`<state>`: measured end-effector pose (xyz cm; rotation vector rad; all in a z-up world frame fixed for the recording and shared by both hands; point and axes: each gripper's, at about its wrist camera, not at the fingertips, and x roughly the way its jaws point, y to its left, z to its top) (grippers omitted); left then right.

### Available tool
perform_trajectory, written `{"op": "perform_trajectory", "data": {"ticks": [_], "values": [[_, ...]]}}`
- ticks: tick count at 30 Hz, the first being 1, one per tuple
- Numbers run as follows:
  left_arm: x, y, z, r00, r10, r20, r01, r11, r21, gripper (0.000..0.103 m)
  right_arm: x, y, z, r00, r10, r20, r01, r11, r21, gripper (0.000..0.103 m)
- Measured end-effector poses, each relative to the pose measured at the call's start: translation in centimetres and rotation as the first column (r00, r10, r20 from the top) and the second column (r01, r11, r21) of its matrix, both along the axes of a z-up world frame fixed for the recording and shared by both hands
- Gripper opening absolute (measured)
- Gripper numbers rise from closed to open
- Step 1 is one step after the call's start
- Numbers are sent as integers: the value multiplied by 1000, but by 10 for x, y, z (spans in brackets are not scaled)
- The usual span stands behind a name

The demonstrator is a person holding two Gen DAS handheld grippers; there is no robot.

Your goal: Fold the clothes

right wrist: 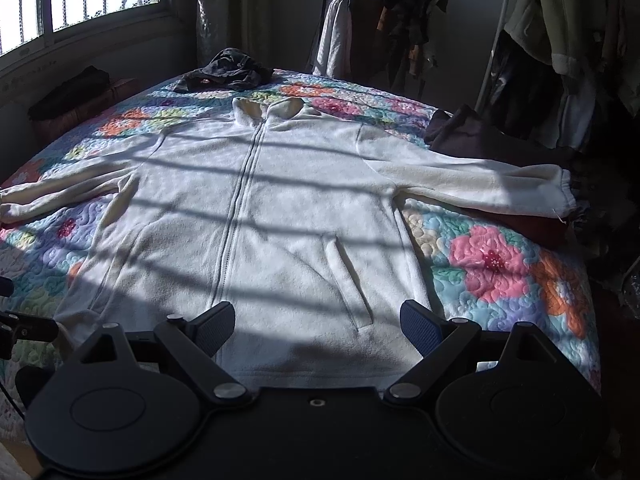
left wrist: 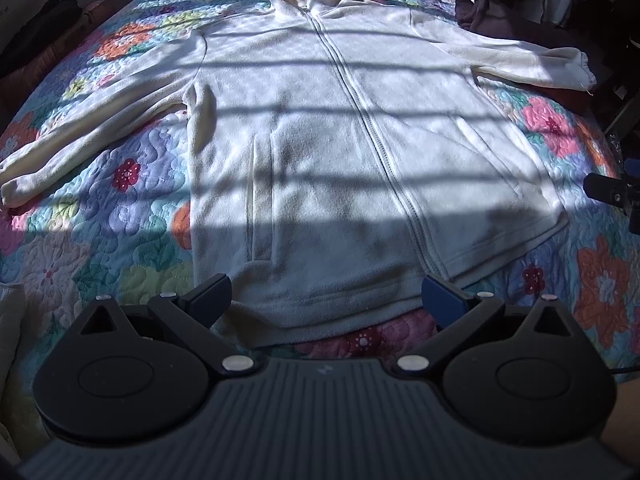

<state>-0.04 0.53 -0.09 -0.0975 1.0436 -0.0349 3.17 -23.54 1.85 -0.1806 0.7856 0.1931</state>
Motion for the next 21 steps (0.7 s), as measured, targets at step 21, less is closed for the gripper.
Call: {"op": "perform_trajectory", "data": {"ticks": [21], "values": [[32,95,8,994,109,28,-109,994,10,103,58,69,26,965,258,-55,-249,959,134,92]]}}
